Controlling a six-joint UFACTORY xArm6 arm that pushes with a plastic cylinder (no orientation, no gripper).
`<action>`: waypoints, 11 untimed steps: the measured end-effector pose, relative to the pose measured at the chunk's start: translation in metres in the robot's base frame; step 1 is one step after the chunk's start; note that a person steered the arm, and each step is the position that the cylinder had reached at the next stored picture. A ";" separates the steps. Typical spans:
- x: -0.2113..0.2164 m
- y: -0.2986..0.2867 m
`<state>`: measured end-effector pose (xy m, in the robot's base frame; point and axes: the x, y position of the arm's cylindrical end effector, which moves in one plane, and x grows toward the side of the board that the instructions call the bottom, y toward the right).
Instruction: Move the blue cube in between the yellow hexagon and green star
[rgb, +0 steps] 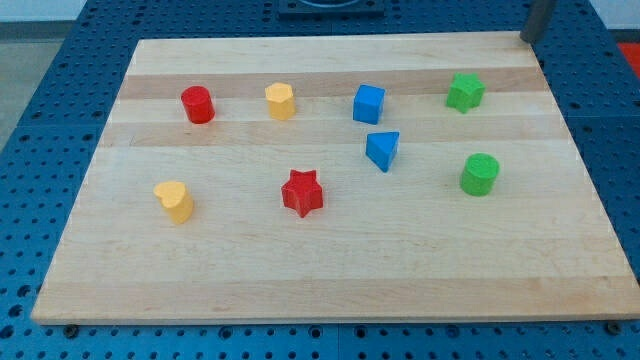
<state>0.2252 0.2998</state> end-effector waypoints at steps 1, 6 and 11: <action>0.065 0.000; 0.091 -0.060; 0.108 -0.128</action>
<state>0.3331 0.1716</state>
